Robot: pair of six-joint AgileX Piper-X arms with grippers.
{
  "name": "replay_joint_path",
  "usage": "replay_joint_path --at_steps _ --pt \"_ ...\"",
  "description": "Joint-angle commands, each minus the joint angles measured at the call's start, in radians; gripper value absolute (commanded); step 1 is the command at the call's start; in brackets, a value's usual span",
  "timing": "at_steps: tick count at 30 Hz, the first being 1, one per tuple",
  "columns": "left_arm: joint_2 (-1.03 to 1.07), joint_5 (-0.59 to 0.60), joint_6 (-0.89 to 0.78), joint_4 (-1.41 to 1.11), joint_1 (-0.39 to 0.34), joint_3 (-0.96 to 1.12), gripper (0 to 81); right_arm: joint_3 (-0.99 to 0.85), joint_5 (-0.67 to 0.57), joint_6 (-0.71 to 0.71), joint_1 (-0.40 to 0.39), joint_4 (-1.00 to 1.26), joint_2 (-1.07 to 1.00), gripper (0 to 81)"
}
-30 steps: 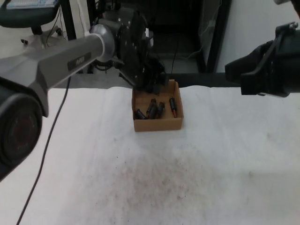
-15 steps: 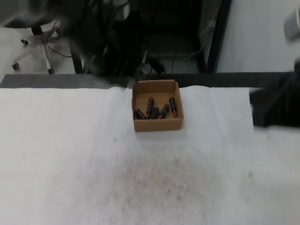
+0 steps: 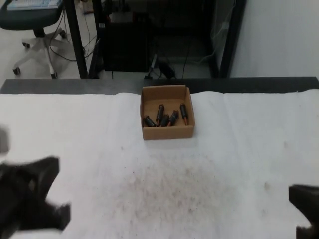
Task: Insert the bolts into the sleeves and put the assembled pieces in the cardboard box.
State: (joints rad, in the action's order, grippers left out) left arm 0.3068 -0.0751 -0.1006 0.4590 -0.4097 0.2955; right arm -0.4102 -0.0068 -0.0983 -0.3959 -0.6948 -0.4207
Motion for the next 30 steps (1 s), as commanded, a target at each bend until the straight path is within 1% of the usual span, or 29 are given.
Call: replay_joint_path --at_steps 1,5,8,10,14,17,20,22,30 --pt "-0.118 -0.043 -0.013 -0.015 -0.001 -0.089 0.2 0.06 0.007 -0.037 0.003 0.008 0.047 0.8" --pt "-0.221 -0.043 -0.013 -0.015 -0.001 -0.203 0.2 0.126 0.007 -0.038 0.003 -0.008 0.047 0.8" --pt "-0.244 -0.043 -0.023 -0.015 -0.001 -0.258 0.2 0.151 0.014 -0.041 0.003 0.036 0.047 0.8" --pt "-0.244 -0.043 -0.043 -0.025 -0.001 -0.276 0.2 0.152 0.048 -0.041 0.003 0.041 0.047 0.8" --pt "-0.244 -0.043 -0.043 -0.025 -0.001 -0.29 0.2 0.152 0.131 -0.041 0.003 0.042 0.047 0.8" --pt "-0.244 -0.043 -0.043 -0.023 -0.001 -0.295 0.2 0.152 0.132 -0.036 0.003 0.042 0.047 0.8" --pt "-0.244 -0.043 -0.043 -0.022 -0.001 -0.295 0.2 0.161 0.136 0.031 0.003 0.04 0.047 0.8" --pt "-0.244 -0.043 -0.043 -0.022 -0.001 -0.295 0.2 0.17 0.136 0.045 0.003 0.049 0.047 0.8" --pt "-0.244 -0.043 -0.043 -0.021 -0.001 -0.295 0.2 0.229 0.136 0.047 0.003 0.11 0.047 0.8"
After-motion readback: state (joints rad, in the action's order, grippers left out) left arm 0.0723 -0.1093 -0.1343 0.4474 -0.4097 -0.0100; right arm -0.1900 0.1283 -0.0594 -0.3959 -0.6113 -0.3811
